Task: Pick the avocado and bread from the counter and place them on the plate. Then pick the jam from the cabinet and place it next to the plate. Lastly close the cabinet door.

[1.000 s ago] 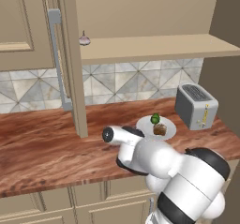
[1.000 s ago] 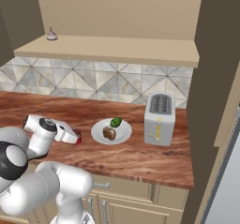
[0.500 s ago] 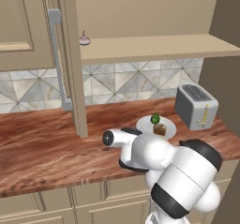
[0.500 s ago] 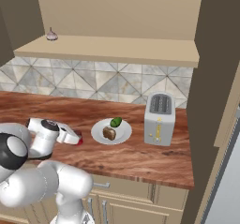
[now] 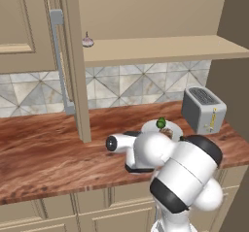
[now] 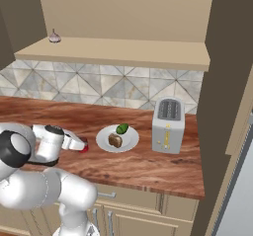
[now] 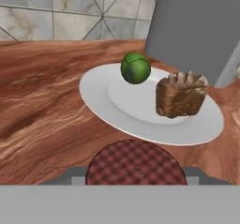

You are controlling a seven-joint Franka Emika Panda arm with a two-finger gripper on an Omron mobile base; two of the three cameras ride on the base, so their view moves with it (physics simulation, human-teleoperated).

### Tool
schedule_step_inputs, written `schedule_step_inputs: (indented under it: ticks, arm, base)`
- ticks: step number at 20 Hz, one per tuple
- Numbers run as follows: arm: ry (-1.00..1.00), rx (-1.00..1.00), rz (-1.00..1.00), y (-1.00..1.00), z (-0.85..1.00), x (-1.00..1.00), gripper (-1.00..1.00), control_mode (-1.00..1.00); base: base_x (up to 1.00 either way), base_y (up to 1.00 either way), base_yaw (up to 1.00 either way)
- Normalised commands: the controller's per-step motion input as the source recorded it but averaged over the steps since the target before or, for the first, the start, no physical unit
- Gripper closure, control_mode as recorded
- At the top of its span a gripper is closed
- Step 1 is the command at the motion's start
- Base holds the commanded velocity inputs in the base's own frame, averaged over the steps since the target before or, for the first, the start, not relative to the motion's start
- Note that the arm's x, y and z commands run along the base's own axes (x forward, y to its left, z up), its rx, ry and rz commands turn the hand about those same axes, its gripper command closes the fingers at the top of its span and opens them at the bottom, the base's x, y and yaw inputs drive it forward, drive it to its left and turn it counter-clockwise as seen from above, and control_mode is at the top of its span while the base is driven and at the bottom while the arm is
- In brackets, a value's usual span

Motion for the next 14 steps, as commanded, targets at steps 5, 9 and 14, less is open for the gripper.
schedule_step_inputs:
  ticks: [5,9,14]
  arm:
    - [0.00,-0.02,0.01,0.00,-0.27,0.00,1.00,-1.00]
    - [0.00,0.00,0.00,-0.01,-0.27,0.00,-1.00,-1.00]
    - [0.00,0.00,0.00,-0.40,-0.02,-0.29,-1.00,-1.00]
  base:
    - [0.00,0.00,0.00]
    - [0.00,0.00,0.00]
    - [0.00,0.00,0.00]
